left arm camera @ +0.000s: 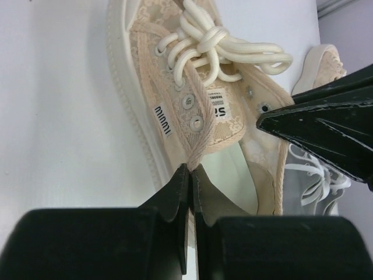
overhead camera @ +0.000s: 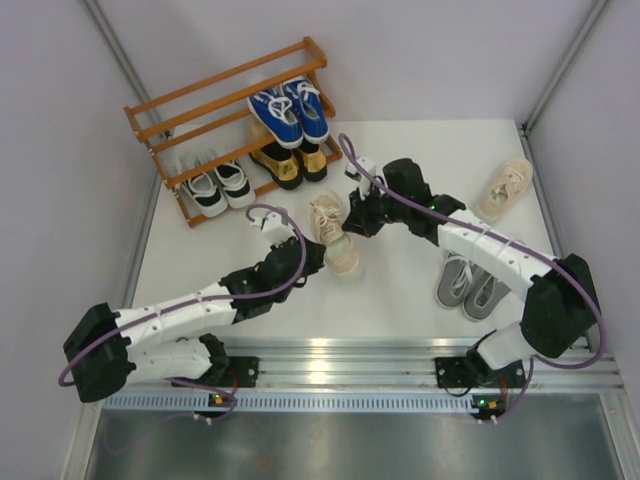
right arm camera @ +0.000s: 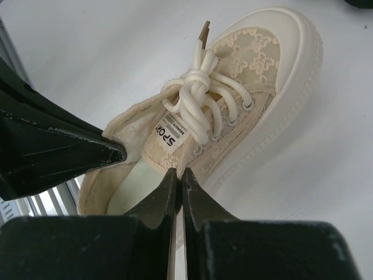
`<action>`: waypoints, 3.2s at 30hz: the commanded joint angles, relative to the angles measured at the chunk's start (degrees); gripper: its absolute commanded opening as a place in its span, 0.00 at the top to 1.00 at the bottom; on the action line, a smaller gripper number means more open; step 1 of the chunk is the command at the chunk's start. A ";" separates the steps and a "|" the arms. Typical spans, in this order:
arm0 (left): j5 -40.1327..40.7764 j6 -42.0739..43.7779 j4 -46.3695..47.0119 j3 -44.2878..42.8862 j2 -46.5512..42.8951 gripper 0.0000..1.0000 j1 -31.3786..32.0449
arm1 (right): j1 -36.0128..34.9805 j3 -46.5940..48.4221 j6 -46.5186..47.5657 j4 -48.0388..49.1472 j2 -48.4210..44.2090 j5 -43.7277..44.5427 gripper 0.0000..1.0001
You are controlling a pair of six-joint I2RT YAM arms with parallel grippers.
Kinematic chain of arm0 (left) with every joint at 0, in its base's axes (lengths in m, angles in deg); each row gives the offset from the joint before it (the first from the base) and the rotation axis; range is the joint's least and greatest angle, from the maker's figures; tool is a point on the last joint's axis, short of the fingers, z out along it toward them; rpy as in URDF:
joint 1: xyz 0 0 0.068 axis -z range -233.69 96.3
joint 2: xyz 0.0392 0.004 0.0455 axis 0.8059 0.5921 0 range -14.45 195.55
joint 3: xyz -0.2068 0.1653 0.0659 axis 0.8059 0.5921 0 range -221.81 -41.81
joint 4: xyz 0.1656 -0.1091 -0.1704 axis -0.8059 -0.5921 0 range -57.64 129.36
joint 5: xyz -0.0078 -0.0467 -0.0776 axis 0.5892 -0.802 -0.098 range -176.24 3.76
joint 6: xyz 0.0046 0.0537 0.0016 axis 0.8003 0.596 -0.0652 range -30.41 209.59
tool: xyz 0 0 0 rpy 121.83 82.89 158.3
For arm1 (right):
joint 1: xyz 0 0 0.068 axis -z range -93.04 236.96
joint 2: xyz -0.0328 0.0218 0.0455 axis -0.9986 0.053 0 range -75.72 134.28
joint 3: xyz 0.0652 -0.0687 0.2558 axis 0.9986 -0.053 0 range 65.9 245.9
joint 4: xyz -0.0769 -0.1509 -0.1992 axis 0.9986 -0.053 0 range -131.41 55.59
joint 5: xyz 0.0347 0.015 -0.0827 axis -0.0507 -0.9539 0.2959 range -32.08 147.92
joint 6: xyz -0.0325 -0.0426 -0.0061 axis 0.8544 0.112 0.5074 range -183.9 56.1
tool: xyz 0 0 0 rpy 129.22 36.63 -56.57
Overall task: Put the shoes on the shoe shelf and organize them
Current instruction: Place the shoe at the center of the board, then pick up the shoe at the center of the board.
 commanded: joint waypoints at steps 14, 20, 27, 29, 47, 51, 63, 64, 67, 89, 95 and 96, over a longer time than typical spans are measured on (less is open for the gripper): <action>-6.19 15.17 -6.25 6.56 1.23 1.00 -0.37 | -0.58 -4.23 8.56 5.40 5.16 -14.71 0.56; -6.89 13.67 -3.96 9.90 -0.09 1.00 -0.37 | -0.40 -5.98 16.38 1.26 -0.28 -11.11 0.21; -11.19 13.85 -4.65 11.66 -6.85 0.55 -0.29 | 9.14 -10.65 26.22 -3.28 -8.90 -22.33 0.03; -12.42 13.93 -6.41 11.58 -9.39 0.42 -0.37 | 13.03 -10.56 28.52 -5.84 -10.22 -28.57 0.01; -7.95 6.38 -14.94 5.08 2.80 0.54 1.56 | 20.16 -14.43 29.41 -4.45 -17.34 -30.36 0.01; -6.10 6.29 -15.12 4.11 5.44 0.68 2.17 | 20.95 -14.51 29.32 -4.36 -17.43 -30.62 0.00; 4.60 13.84 -25.64 -0.36 -10.71 1.00 2.26 | 22.27 -14.60 29.67 -4.45 -17.87 -30.97 0.01; 5.67 14.54 -26.71 -1.07 -12.03 1.00 2.35 | 22.36 -14.60 29.76 -4.54 -17.95 -30.97 0.01; 8.75 16.65 -31.53 -3.80 -17.21 1.00 2.26 | 22.71 -14.60 29.85 -4.63 -18.04 -30.97 0.01; 0.25 35.47 -36.13 -21.47 -17.49 1.00 -27.24 | 24.47 -15.13 29.32 -4.10 -20.06 -31.85 0.01; -11.10 33.01 -34.63 -26.12 -13.10 1.00 -39.56 | 24.91 -15.13 29.14 -3.92 -20.24 -32.38 0.01; -11.89 32.75 -34.11 -26.48 -12.58 1.00 -40.36 | 24.91 -15.22 29.23 -3.92 -20.41 -32.38 0.01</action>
